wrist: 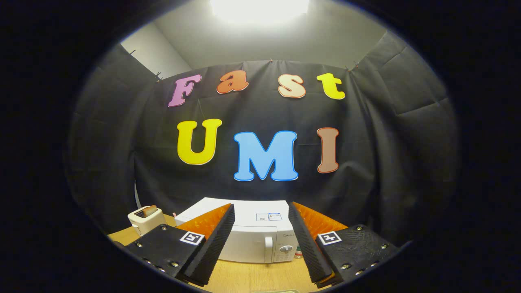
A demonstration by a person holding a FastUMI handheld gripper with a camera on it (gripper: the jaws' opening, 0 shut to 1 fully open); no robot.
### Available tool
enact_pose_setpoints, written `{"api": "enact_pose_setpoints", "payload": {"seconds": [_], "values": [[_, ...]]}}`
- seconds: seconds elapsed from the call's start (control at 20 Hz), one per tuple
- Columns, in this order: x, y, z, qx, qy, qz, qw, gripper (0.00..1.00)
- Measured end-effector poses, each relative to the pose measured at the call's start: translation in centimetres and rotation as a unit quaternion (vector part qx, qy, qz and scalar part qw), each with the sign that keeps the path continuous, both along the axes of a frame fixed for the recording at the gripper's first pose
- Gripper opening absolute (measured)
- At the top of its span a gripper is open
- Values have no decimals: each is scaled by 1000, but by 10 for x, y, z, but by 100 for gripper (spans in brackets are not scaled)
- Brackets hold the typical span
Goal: Open the microwave, put the food inside, and close the microwave door.
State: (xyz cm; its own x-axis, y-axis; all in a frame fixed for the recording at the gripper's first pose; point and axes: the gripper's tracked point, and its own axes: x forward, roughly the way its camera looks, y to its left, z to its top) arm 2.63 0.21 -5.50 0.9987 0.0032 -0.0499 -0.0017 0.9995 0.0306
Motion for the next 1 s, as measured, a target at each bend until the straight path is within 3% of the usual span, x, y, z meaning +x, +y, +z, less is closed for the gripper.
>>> {"api": "enact_pose_setpoints", "payload": {"seconds": [0.7,1.0], "values": [[69,-17,-172,29,96,-6,995,86],[101,-20,-222,32,121,-12,992,86]]}}
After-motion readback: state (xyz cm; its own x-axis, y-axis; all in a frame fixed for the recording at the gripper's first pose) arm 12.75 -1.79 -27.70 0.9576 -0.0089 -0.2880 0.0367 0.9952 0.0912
